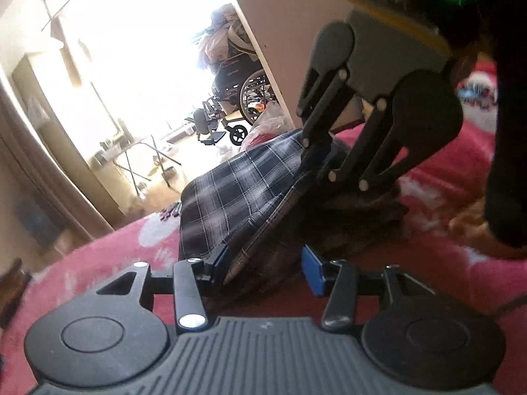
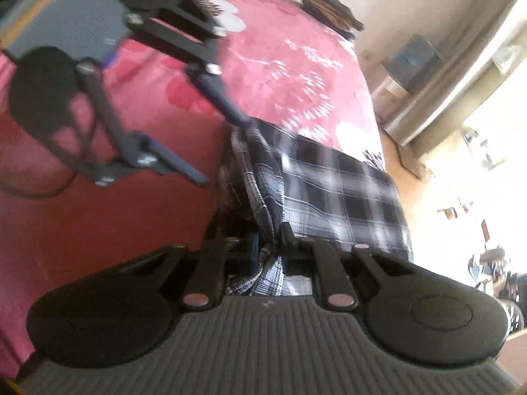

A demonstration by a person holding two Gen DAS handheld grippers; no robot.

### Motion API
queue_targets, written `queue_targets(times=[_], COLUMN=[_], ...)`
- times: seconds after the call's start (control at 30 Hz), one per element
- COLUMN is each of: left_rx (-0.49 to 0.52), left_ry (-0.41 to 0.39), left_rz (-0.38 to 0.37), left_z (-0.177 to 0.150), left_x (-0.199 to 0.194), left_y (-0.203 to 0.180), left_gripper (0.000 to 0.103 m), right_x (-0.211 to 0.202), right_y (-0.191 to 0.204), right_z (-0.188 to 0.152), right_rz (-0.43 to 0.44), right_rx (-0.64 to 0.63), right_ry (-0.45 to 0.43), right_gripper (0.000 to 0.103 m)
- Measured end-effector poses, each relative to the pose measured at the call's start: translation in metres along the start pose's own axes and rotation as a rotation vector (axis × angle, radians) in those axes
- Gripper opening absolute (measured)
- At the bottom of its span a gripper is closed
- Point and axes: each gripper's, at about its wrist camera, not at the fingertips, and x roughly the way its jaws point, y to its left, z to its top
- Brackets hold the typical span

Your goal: Fold clothes

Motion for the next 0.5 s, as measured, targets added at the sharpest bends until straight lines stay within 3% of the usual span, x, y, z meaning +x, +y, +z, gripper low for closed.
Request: queue_targets(times=[0.07, 0.17, 0.5], left_rx=[0.0, 0.081, 0.202], left_ry=[-0.003, -0.005, 0.004], left_rz=[0.021, 0.052, 0.006], left_z=[0.0, 0.0, -0.004], left_x=[0.0, 0.011, 0.044], left_y=[0.002, -0.003, 0.005], left_gripper=[0.057, 0.058, 0.058], right_x=[0.0, -0.003, -0.011], right_y=[-0.003, -0.002, 0.003], right_z=[0.0, 0.0, 0.001], right_rz=[0.009, 0.013, 0.028], right_rx=[0.028, 0.026, 0.022], right_ry=[-0.001, -0.009, -0.037], right_gripper=[0.01, 0.01, 0.01])
